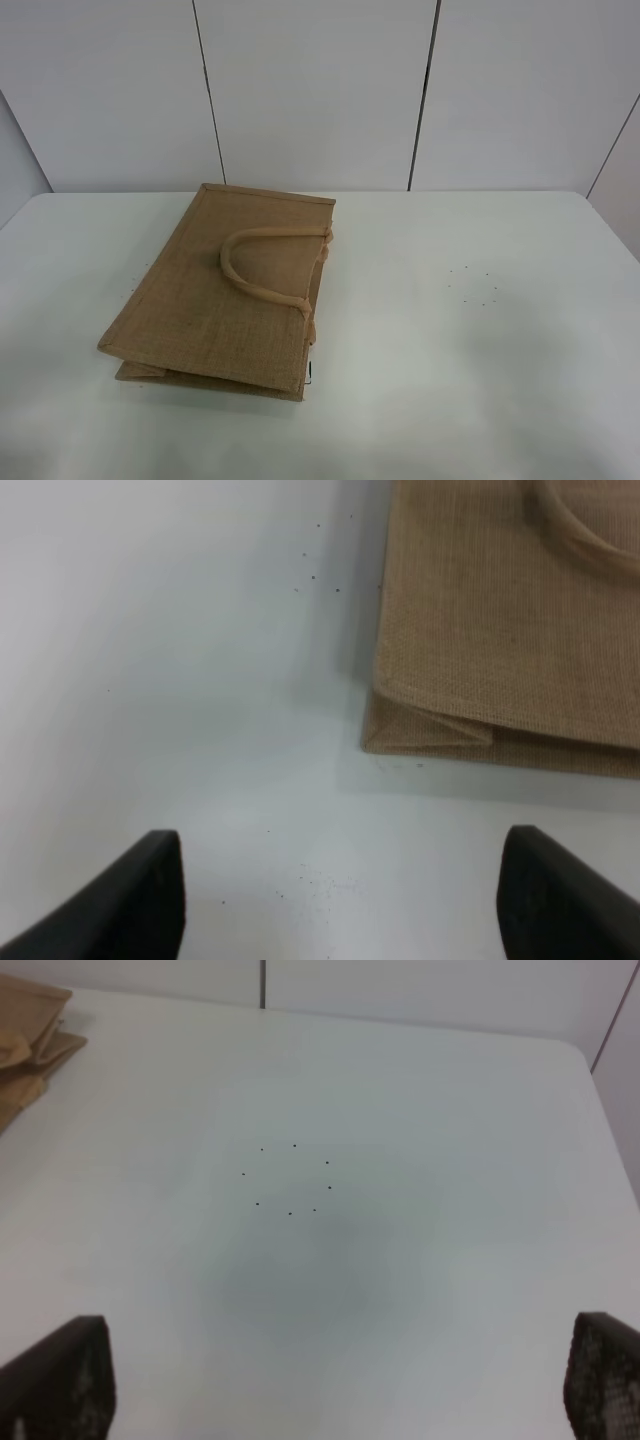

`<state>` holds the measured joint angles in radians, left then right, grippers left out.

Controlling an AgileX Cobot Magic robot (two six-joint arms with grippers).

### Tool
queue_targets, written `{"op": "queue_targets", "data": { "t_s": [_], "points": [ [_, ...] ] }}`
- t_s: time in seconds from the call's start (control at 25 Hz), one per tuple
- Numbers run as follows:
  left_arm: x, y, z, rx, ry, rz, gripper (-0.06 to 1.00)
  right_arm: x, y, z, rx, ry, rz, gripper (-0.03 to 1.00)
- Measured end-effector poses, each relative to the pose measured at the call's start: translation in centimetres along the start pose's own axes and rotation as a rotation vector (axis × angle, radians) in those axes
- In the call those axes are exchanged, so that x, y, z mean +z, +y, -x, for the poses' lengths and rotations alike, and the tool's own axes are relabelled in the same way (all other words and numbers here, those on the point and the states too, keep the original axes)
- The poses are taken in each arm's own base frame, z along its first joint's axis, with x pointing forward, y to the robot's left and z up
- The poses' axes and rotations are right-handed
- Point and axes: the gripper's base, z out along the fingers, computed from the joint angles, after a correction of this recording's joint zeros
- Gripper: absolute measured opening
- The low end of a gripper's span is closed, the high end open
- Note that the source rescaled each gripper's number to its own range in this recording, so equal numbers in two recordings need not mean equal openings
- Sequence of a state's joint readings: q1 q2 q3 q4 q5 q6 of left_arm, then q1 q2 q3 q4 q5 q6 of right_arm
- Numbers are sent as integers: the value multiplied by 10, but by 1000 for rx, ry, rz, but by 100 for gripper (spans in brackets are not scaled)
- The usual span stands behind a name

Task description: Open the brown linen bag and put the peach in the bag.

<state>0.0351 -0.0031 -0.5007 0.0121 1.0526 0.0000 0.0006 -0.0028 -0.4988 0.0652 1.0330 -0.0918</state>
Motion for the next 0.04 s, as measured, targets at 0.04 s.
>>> {"op": "queue_targets", "data": {
  "t_s": [0.04],
  "points": [
    [0,0,0,0,0,0,96,0,0,0,0,0,0,100]
  ]
}}
